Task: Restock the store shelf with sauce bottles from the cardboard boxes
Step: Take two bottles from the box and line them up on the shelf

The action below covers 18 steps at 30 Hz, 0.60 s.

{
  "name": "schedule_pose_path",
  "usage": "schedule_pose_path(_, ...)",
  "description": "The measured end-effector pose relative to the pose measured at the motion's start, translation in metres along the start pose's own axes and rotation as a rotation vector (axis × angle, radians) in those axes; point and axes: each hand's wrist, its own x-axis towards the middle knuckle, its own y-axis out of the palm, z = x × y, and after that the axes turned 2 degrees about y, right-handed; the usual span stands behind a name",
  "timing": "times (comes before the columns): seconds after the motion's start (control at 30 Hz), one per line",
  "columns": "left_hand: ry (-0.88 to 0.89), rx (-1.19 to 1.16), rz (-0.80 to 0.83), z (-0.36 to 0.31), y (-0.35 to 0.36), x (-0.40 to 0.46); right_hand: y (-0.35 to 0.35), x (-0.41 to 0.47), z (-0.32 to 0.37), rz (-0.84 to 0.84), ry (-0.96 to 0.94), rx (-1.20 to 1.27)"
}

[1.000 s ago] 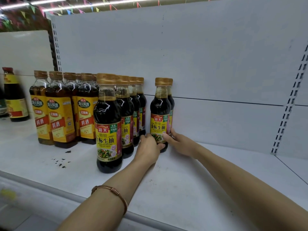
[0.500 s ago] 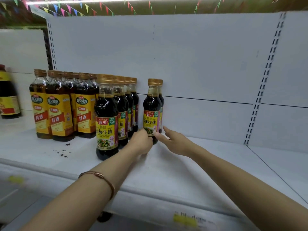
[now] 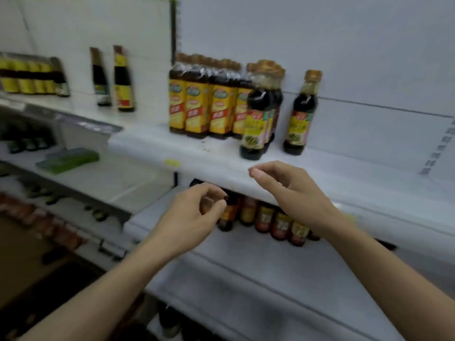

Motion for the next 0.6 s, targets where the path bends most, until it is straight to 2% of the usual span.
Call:
schedule_pose_path(0.27,-0.345,0.11,0.089,0.074,-0.091,-0.156,0.134,-0.059,0.03,0.415,-0.013,-0.026)
schedule_pose_path(0.43,-0.546,0.181,0.259,0.101,-0.125,-0.221,0.211,-0.076,0.031,0.584,-0.034,0.05)
schedule_pose_path(0.6,-0.613,0.213,0.162,0.128,-0.141,-0.239,0.259,-0.072,0.026,0.725,-0.032,0.084)
